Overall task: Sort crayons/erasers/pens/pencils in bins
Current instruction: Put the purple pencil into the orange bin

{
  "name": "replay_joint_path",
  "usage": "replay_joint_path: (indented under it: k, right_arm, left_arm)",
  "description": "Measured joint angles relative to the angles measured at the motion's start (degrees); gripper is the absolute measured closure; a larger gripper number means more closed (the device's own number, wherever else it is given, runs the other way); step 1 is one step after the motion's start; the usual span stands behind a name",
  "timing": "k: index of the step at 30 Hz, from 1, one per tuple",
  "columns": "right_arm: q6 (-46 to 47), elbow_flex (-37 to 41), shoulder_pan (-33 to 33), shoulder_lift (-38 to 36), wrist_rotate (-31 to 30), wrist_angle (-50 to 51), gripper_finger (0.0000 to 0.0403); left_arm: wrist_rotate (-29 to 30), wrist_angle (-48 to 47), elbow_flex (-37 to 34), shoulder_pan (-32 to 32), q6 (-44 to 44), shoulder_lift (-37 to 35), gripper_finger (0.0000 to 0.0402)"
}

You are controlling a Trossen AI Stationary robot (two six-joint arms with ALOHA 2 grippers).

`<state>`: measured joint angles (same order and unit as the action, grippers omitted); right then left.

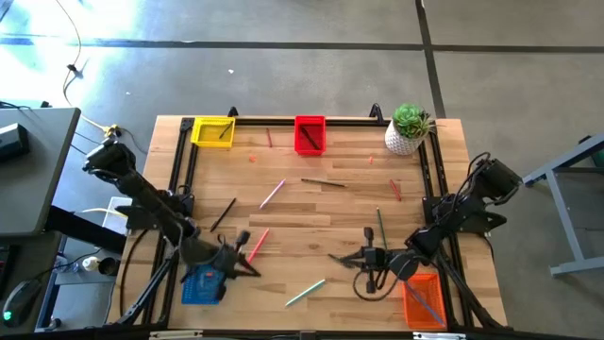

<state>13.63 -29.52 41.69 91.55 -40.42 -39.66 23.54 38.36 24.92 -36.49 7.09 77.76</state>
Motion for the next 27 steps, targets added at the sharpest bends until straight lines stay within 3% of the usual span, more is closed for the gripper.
replay_joint_path:
  k: [4, 6, 11, 16, 19, 23, 27]
  right_arm:
    - [5.90, -0.12, -4.02, -0.07, 0.07, 2.03, 0.0403]
    - [10.43, -1.38, -6.27, -0.11, 0.44, 7.91, 0.0403]
    - [19.75, -10.71, -11.63, -0.11, 0.95, 37.09, 0.0403]
    - [21.11, -20.80, -18.19, -0.11, 5.37, 59.43, 0.0402]
    - [20.08, -24.45, -23.06, -0.11, 12.30, 63.94, 0.0402]
    - [12.11, -26.48, -28.59, -0.11, 18.22, 64.79, 0.0398]
    - [6.95, -26.77, -33.84, -0.11, 24.10, 65.34, 0.0372]
  left_arm:
    - [0.24, 14.26, -3.88, 5.19, -6.46, 0.30, 0.0401]
    - [0.23, 18.23, -5.25, 7.54, -7.89, 0.78, 0.0401]
    - [0.52, 20.21, -7.44, 12.42, -8.58, 0.79, 0.0401]
    - [1.00, 19.91, -8.83, 15.22, -6.82, 0.79, 0.0401]
    - [1.10, 19.92, -9.89, 15.81, -5.38, 0.79, 0.0401]
    - [1.15, 19.88, -10.92, 15.91, -4.73, 0.79, 0.0401]
    - [1.19, 19.73, -11.10, 15.89, -4.74, 0.79, 0.0401]
